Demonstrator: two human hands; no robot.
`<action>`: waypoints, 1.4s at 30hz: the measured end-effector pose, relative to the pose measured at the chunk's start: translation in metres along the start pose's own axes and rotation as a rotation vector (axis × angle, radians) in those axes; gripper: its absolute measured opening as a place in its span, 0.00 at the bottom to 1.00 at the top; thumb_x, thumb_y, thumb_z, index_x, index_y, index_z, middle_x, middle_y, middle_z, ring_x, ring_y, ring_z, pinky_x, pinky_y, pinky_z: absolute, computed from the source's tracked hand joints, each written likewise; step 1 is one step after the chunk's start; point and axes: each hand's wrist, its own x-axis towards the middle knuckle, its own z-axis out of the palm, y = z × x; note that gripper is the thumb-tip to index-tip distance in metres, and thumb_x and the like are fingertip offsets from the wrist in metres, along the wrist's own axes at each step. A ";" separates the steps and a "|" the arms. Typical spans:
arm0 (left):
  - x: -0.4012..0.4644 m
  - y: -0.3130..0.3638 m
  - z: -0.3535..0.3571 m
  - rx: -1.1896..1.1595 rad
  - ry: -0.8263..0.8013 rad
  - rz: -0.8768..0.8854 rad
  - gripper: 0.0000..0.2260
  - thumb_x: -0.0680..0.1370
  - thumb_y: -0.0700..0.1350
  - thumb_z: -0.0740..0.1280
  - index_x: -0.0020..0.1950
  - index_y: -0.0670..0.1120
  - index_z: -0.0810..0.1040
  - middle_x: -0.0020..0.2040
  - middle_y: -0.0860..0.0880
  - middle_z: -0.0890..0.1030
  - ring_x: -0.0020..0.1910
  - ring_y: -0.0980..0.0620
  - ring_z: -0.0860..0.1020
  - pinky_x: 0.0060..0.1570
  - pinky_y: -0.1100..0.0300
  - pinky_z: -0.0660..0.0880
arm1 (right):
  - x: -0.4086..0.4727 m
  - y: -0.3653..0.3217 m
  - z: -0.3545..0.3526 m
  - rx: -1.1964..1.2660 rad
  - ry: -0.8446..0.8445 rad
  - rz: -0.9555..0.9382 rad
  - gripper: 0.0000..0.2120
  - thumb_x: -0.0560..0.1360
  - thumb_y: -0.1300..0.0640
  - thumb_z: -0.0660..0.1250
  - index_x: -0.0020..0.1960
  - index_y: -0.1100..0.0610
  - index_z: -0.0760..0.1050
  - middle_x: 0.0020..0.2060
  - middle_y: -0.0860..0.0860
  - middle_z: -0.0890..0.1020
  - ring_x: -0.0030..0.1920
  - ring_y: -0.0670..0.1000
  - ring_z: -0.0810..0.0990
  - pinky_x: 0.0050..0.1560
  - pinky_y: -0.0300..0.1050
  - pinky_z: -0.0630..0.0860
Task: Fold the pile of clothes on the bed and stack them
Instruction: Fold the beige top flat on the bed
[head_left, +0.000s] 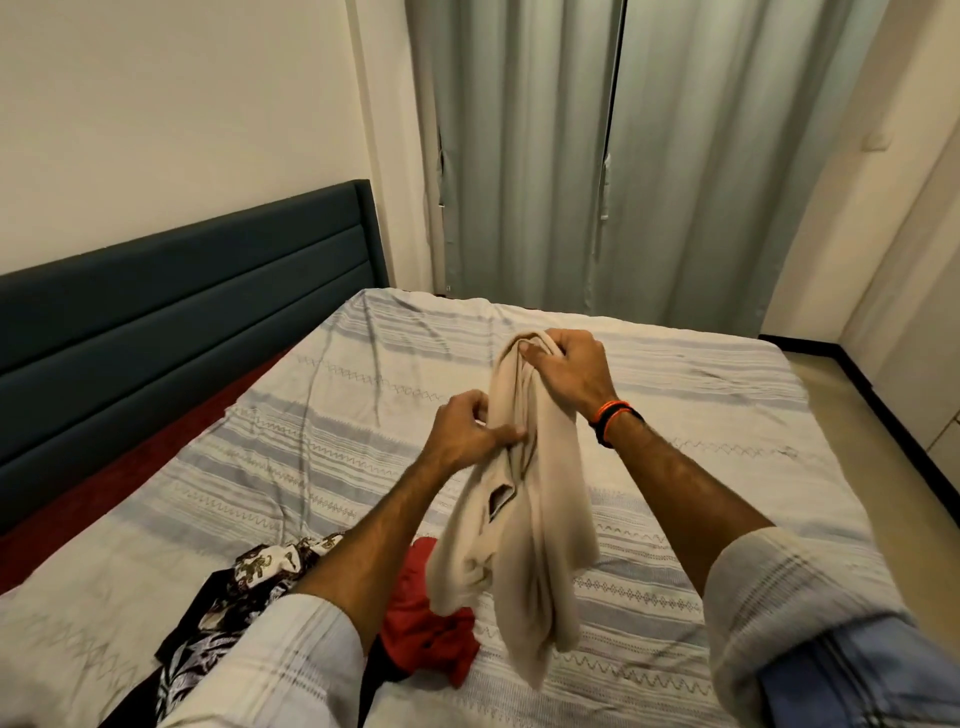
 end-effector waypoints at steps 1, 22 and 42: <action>-0.004 -0.005 0.004 0.034 -0.033 -0.015 0.14 0.69 0.53 0.78 0.42 0.45 0.80 0.38 0.51 0.82 0.38 0.53 0.80 0.39 0.59 0.76 | 0.001 -0.001 -0.001 0.045 0.025 0.021 0.21 0.76 0.50 0.70 0.27 0.54 0.68 0.23 0.45 0.69 0.27 0.46 0.66 0.30 0.41 0.62; 0.020 0.065 -0.004 -0.379 -0.039 0.109 0.09 0.76 0.41 0.73 0.49 0.35 0.82 0.42 0.43 0.84 0.39 0.54 0.80 0.42 0.60 0.79 | -0.005 0.013 -0.021 -0.167 -0.454 -0.096 0.15 0.66 0.53 0.79 0.50 0.52 0.81 0.46 0.49 0.84 0.48 0.52 0.81 0.47 0.45 0.77; 0.012 0.020 -0.019 -0.431 0.067 -0.058 0.05 0.72 0.40 0.75 0.46 0.40 0.82 0.39 0.48 0.78 0.39 0.53 0.73 0.38 0.60 0.70 | -0.002 0.043 -0.023 0.034 -0.074 0.177 0.15 0.71 0.51 0.73 0.37 0.63 0.77 0.30 0.50 0.75 0.34 0.49 0.70 0.36 0.44 0.66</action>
